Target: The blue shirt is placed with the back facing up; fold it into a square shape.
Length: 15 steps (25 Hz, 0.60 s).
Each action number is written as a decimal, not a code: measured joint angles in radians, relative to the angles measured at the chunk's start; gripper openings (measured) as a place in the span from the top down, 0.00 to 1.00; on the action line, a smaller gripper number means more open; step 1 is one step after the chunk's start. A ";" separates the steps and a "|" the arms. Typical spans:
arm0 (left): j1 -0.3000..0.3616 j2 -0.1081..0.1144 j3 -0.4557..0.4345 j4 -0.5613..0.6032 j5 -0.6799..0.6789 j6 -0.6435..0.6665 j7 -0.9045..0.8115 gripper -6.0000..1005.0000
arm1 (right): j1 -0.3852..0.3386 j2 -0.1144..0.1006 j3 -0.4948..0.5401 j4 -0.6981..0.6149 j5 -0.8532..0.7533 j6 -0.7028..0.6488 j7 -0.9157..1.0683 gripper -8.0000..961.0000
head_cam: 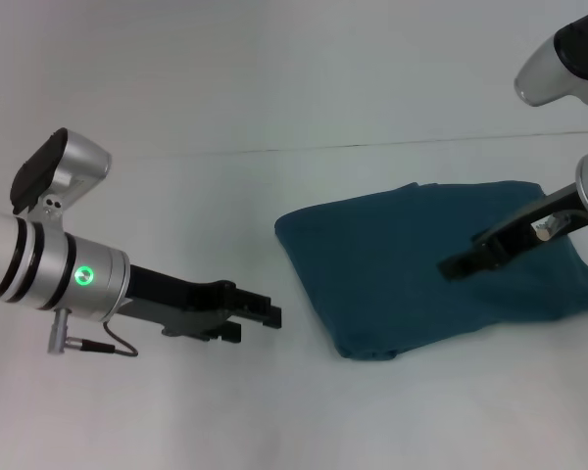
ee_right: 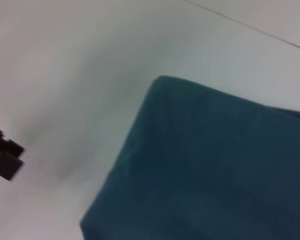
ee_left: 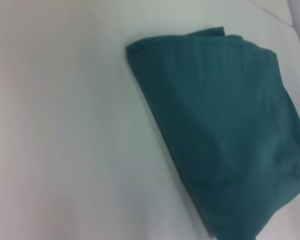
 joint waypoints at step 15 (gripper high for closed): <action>-0.110 -0.024 0.069 -0.207 -0.139 -0.125 0.096 0.28 | -0.031 -0.009 0.044 -0.008 0.032 0.000 -0.033 0.30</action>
